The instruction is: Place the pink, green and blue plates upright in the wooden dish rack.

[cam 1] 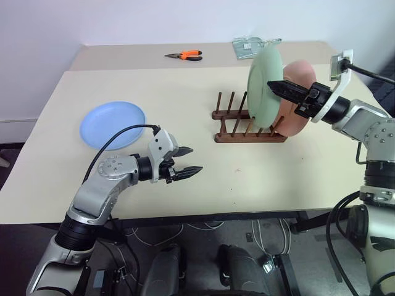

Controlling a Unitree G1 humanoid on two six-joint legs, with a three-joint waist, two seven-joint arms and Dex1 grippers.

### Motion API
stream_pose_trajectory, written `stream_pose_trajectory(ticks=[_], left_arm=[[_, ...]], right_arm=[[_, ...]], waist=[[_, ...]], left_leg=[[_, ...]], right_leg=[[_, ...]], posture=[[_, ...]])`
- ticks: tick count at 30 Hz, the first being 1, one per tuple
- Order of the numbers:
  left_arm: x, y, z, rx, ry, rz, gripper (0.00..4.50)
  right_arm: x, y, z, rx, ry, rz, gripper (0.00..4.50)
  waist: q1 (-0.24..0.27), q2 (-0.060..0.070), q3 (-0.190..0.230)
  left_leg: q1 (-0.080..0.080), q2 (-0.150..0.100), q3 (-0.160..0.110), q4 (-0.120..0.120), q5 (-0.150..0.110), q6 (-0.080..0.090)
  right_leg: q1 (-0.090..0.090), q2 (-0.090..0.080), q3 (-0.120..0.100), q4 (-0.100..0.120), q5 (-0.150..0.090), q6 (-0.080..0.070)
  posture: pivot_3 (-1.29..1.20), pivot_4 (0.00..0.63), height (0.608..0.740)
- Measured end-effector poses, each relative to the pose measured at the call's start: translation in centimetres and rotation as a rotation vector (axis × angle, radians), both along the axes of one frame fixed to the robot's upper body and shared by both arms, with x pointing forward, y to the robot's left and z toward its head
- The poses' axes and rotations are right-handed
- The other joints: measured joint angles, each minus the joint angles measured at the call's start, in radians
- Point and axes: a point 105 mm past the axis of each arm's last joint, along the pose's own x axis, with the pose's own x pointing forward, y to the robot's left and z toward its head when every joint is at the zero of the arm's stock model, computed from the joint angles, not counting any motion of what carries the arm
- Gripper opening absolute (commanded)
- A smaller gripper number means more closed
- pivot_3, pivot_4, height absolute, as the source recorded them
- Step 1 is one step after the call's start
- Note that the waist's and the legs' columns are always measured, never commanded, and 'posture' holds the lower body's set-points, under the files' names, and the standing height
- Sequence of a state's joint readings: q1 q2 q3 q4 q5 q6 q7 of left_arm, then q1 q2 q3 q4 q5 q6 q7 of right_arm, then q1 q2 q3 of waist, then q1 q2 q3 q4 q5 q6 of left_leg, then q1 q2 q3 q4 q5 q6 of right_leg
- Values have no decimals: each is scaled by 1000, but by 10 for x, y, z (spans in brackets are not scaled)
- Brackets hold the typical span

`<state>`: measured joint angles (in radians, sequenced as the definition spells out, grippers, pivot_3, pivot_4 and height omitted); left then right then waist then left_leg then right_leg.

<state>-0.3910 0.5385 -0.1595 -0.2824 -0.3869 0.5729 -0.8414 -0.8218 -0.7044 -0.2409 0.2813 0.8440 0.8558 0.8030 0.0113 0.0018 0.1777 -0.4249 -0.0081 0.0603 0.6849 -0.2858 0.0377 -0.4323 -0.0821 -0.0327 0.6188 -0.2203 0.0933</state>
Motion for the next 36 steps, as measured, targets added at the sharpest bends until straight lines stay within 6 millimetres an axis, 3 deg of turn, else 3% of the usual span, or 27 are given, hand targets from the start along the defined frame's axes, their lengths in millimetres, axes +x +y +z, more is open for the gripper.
stream_pose_trajectory(ticks=[2,6,8,10,13,16,19,21,24,29,32,36], left_arm=[[2,0,2,-24,14,17,4440],[19,4,18,-115,-23,128,4440],[40,14,34,-186,-71,277,4440],[71,44,53,-247,-134,535,4440],[100,116,77,-287,-213,994,4440],[95,190,82,-281,-244,1402,4440],[82,228,74,-230,-216,1625,4440],[74,243,64,-196,-158,1713,4440],[62,251,40,-207,27,1784,4440],[60,225,-7,-296,364,1696,4440],[63,207,-18,-407,474,1613,3588],[61,205,-21,-483,515,1610,1486]], right_arm=[[7,-2,4,-65,-80,-65,2351],[14,0,13,-194,-224,-143,2351],[15,1,23,-261,-314,-184,2351],[12,8,42,-319,-436,-199,2351],[-6,24,67,-414,-626,-168,2351],[-25,47,65,-527,-737,-79,2351],[-37,69,41,-592,-735,53,2351],[-46,84,27,-624,-735,135,2351],[-65,105,8,-644,-749,249,2351],[-79,121,-10,-635,-725,334,2351],[-83,124,-15,-633,-721,354,2351],[-83,123,-25,-651,-695,355,2351]], waist=[[0,0,0],[1,0,0],[1,0,0],[1,-1,1],[-5,-1,1],[-9,-1,0],[0,-2,1],[6,-3,1],[6,-7,-1],[3,-9,-2],[1,-9,-2],[1,-9,-2]], left_leg=[[0,0,0,0,0,0],[0,0,0,1,0,0],[0,0,0,1,0,0],[0,0,-1,1,1,-1],[0,2,-1,1,1,-2],[0,2,0,0,4,-7],[0,1,1,1,4,-7],[0,0,0,1,4,-7],[0,0,-3,2,4,-7],[1,0,-4,3,4,-8],[1,0,-5,3,5,-10],[1,0,-5,2,5,-10]], right_leg=[[0,0,0,0,0,0],[0,1,0,0,0,1],[0,1,0,0,1,1],[0,1,0,1,1,2],[0,3,0,1,1,2],[0,2,0,2,1,3],[0,1,0,2,1,3],[1,0,-1,2,1,3],[2,0,-2,2,1,3],[3,0,-2,1,1,3],[2,-1,-2,1,1,3],[2,-2,-2,1,1,3]], posture=[[0,150,740],[0,150,740],[0,150,740],[0,150,740],[0,150,740],[0,150,740],[0,150,740],[0,150,740],[0,150,740],[0,150,740],[0,150,740],[0,150,740]])
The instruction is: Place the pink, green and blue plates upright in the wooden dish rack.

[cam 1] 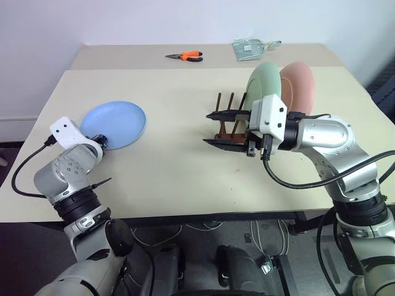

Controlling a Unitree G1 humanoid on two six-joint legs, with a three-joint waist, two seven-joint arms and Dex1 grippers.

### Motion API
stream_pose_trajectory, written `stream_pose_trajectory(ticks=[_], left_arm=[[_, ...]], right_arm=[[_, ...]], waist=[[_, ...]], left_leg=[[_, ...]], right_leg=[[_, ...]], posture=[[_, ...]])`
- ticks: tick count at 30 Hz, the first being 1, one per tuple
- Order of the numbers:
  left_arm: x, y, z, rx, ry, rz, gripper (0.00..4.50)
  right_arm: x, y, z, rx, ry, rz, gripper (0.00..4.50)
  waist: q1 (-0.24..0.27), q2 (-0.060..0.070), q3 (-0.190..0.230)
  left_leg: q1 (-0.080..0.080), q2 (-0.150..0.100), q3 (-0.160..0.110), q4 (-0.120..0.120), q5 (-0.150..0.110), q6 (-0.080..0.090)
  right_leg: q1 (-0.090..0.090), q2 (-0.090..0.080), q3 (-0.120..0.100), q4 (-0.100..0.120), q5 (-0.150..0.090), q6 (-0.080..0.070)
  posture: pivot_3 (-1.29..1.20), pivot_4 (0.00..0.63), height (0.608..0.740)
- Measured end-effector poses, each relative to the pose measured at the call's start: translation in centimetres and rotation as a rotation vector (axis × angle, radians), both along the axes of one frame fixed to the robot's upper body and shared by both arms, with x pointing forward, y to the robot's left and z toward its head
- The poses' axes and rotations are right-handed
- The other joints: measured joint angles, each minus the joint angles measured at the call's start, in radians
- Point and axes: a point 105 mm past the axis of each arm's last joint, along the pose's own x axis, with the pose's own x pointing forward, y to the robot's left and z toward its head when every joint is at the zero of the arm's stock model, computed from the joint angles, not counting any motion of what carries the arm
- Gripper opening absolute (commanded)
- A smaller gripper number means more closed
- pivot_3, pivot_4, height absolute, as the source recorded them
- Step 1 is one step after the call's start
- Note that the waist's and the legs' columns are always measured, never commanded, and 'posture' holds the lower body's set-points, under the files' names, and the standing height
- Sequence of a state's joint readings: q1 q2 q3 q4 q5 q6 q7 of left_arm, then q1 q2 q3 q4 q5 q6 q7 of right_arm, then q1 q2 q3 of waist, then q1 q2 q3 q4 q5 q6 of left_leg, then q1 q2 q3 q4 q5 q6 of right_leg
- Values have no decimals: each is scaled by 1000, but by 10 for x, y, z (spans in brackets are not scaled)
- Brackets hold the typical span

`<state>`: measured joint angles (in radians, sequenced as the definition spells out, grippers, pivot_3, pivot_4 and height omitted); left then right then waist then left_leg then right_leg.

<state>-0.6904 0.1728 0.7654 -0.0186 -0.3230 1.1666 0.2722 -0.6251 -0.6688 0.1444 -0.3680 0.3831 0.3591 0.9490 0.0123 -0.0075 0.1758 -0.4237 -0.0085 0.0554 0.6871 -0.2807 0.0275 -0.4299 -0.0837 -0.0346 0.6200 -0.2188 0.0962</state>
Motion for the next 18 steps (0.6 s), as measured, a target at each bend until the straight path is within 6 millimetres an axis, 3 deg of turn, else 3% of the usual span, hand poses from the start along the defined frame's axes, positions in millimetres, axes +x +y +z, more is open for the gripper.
stream_pose_trajectory(ticks=[3,5,8,9,10,15,18], left_arm=[[0,1,3,-5,-15,10,44],[4,0,14,15,-53,-2,6],[13,-7,37,151,-137,-71,0],[17,-15,50,199,-194,-112,0],[21,-26,64,240,-258,-163,0],[26,-96,129,355,-496,-436,0],[21,-125,146,351,-543,-538,0]], right_arm=[[2,-1,-1,-14,-11,-13,2351],[3,-1,-3,-23,-13,-20,2608],[10,-3,-10,-54,-4,-56,3625],[15,-4,-13,-72,-4,-75,4228],[19,-4,-16,-95,-19,-95,4459],[48,2,-15,-202,-244,-197,4459],[59,7,-15,-238,-350,-225,4459]], waist=[[1,0,0],[2,-1,0],[1,-1,0],[1,-1,0],[2,-1,0],[-2,-1,0],[-6,-1,0]], left_leg=[[0,0,0,0,0,0],[0,0,0,0,0,0],[0,0,0,0,0,0],[0,0,0,0,0,0],[0,-1,0,-1,0,-1],[0,-1,0,-2,0,-1],[0,-1,1,-3,1,-2]], right_leg=[[0,0,0,0,0,0],[0,-1,0,0,0,0],[0,-1,0,0,0,0],[0,-1,0,0,0,0],[0,-2,0,0,0,-1],[-2,-2,0,0,0,-1],[-2,1,0,-1,0,-1]], posture=[[0,150,740],[0,150,740],[0,150,740],[0,150,740],[0,150,740],[0,150,740],[0,150,740]])
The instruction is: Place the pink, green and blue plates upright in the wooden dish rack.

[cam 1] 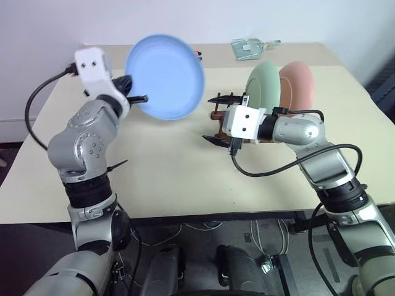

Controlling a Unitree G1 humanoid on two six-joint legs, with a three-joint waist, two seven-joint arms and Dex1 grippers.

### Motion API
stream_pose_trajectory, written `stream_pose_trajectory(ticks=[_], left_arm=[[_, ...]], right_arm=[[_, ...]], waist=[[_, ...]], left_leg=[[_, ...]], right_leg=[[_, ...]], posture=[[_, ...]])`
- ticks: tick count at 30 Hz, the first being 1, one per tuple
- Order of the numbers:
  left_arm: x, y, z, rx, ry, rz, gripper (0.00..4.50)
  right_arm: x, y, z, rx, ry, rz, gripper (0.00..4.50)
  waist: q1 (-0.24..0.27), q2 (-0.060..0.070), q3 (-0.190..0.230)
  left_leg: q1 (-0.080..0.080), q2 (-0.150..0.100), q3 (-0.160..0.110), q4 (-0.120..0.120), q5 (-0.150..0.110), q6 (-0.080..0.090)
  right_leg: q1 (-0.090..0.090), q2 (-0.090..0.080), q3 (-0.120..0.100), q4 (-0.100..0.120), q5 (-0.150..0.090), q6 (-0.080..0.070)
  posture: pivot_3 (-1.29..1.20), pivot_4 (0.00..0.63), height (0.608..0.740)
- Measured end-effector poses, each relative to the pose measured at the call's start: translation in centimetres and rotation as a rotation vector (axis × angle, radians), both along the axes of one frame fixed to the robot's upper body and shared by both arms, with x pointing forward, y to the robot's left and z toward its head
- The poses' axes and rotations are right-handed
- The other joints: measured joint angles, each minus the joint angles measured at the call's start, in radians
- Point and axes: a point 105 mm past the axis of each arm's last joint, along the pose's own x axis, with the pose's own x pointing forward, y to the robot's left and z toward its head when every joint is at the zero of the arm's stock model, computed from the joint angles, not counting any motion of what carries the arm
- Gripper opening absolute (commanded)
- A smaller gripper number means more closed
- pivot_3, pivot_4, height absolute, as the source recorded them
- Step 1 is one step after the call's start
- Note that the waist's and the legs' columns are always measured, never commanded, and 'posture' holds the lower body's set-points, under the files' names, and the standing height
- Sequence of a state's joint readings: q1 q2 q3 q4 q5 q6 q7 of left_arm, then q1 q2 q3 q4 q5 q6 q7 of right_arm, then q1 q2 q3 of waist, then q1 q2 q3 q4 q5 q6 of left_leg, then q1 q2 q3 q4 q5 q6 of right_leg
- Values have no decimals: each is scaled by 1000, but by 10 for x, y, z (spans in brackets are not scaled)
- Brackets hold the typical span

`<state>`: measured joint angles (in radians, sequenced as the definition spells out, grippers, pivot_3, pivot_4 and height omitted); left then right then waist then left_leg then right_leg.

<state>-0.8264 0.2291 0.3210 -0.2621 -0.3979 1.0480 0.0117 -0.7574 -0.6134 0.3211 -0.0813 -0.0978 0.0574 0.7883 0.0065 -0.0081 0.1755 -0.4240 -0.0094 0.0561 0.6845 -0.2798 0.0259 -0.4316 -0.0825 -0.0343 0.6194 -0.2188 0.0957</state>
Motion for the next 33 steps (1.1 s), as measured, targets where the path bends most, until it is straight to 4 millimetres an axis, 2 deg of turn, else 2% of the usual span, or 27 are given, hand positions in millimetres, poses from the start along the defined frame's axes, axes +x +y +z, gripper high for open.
stream_pose_trajectory(ticks=[3,6,10,13,17,19,20,21,23,25,27,28,30,33], left_arm=[[-4,-21,-4,-12,48,-73,0],[-11,-39,-4,-41,88,-145,0],[-20,-44,3,-29,80,-164,0],[-18,-37,0,-39,100,-134,0],[-18,-33,5,-122,77,-137,1455],[-17,-29,21,-189,4,-126,2340],[-14,-20,34,-225,-51,-81,2761],[-11,-1,52,-288,-124,16,2761],[-10,39,68,-357,-203,198,2761],[-14,87,63,-275,-236,400,2761],[-15,111,47,-126,-219,502,2761],[-13,115,38,-43,-199,516,2761],[-7,110,18,72,-159,490,2761],[2,88,-17,196,-96,378,2761]], right_arm=[[9,2,-3,-63,-88,-14,4459],[13,6,-9,-132,-158,2,3625],[17,6,-15,-160,-199,6,1581],[15,8,-14,-167,-237,21,76],[13,12,-12,-165,-270,43,0],[14,12,-12,-167,-276,37,0],[13,13,-12,-166,-280,40,0],[13,13,-11,-161,-284,44,0],[13,14,-8,-128,-279,39,0],[15,16,7,13,-230,14,0],[16,12,29,207,-159,-16,0],[15,11,42,329,-107,-20,0],[10,14,69,544,1,4,0],[1,10,105,866,212,40,0]], waist=[[-2,0,0],[-1,0,0],[-1,0,0],[-2,0,0],[3,-1,1],[6,-1,1],[5,-1,1],[4,-1,1],[-2,-1,1],[-19,-1,1],[-20,-1,1],[-21,-1,1],[-12,-1,1],[2,-1,1]], left_leg=[[0,0,0,0,0,0],[0,0,0,0,0,0],[0,0,0,0,1,0],[0,1,0,0,1,-1],[0,1,0,1,1,-1],[0,1,0,1,1,-1],[0,1,0,1,1,-1],[0,1,0,1,1,-1],[2,1,1,-1,1,-1],[4,2,2,-3,2,-3],[4,3,2,-3,2,-3],[4,3,2,-3,2,-3],[3,2,1,-1,2,-3],[3,1,0,-1,1,-2]], right_leg=[[0,1,0,0,0,0],[0,1,0,0,0,0],[0,1,0,0,0,0],[0,2,0,0,0,0],[1,2,0,0,0,0],[1,2,-1,-1,0,0],[1,2,0,-1,0,0],[1,2,0,-1,0,0],[1,2,0,-1,0,0],[1,4,1,1,0,0],[1,4,1,4,0,0],[1,4,1,5,0,0],[1,2,-1,6,0,0],[1,-1,0,7,0,0]], posture=[[0,150,740],[0,150,740],[0,150,740],[0,150,740],[0,150,740],[0,150,740],[0,150,740],[0,150,740],[0,150,740],[0,150,740],[0,150,740],[0,150,740],[0,150,740],[0,150,740]])
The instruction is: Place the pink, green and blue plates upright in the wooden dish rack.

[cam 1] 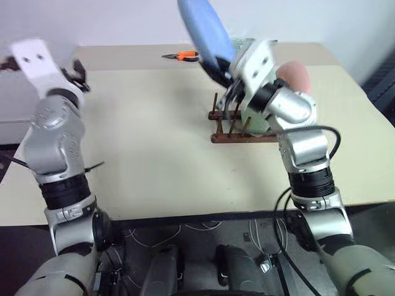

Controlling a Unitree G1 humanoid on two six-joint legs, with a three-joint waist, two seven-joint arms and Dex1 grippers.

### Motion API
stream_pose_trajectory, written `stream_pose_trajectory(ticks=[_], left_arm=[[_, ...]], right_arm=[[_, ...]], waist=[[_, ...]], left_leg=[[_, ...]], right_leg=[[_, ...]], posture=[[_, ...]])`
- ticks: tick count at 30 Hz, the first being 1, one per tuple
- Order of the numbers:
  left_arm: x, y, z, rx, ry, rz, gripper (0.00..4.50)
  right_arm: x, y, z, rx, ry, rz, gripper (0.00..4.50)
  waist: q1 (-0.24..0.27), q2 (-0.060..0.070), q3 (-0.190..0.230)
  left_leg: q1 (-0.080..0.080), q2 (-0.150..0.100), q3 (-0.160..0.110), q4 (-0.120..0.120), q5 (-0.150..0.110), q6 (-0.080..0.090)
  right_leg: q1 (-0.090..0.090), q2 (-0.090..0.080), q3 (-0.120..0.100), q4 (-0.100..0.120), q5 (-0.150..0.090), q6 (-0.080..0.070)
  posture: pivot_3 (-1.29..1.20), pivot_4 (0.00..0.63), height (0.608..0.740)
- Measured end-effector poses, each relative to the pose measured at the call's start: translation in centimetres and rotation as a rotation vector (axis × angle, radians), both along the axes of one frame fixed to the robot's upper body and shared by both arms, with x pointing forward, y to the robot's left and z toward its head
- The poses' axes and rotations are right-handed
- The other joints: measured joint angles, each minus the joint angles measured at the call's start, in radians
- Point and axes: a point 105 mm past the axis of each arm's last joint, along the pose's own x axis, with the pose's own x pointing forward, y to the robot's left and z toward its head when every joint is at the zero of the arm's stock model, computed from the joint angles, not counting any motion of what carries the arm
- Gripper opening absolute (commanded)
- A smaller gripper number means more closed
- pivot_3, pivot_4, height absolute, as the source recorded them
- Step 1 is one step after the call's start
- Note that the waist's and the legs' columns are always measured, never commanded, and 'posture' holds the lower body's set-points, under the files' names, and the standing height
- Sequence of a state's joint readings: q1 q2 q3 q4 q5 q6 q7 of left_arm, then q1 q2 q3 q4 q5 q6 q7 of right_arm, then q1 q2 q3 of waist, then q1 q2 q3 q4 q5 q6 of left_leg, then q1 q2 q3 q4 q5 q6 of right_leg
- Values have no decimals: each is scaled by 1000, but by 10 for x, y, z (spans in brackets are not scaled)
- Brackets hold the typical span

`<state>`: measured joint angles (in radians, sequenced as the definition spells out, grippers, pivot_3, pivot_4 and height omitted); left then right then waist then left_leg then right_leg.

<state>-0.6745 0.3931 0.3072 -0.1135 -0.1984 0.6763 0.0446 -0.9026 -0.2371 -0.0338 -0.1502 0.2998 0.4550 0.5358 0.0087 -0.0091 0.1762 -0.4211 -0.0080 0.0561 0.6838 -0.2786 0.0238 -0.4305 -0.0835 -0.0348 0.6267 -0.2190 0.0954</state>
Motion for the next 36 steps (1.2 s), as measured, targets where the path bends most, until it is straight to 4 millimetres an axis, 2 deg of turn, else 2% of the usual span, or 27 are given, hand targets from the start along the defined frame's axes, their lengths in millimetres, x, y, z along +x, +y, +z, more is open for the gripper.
stream_pose_trajectory(ticks=[2,6,9,13,16,31,36], left_arm=[[2,-17,-26,52,63,-77,2761],[-5,-54,-61,169,107,-260,2761],[-14,-84,-74,195,105,-420,2761],[-25,-102,-83,173,111,-555,2761],[-27,-105,-85,166,114,-588,2761],[-34,-109,-94,172,142,-621,2761],[-35,-110,-96,167,149,-624,2761]], right_arm=[[-2,-8,10,165,139,37,0],[7,-24,-2,362,398,14,0],[10,-28,-14,395,504,-24,0],[8,-33,-28,397,575,-72,0],[9,-35,-36,403,627,-83,0],[4,-25,-36,379,650,-32,0],[9,-27,-46,383,685,-48,0]], waist=[[3,0,0],[-4,1,0],[-11,1,0],[-25,2,-1],[-25,2,-1],[-22,2,-1],[-21,2,-1]], left_leg=[[0,0,-1,0,0,0],[-4,-1,0,-2,0,0],[-6,-1,2,-3,0,-1],[-6,-1,2,-3,0,0],[-6,-1,3,-3,-1,3],[-6,0,3,-1,-3,8],[-6,0,3,-1,-3,8]], right_leg=[[0,-3,-1,0,0,0],[-7,-5,0,2,-1,-2],[-12,-6,1,4,-2,-4],[-12,-5,1,4,-2,-4],[-12,-4,0,4,-2,-4],[-10,1,0,4,-2,-4],[-10,1,0,4,-2,-3]], posture=[[0,150,740],[0,150,740],[0,150,740],[0,150,740],[0,150,740],[0,150,740],[0,150,740]])
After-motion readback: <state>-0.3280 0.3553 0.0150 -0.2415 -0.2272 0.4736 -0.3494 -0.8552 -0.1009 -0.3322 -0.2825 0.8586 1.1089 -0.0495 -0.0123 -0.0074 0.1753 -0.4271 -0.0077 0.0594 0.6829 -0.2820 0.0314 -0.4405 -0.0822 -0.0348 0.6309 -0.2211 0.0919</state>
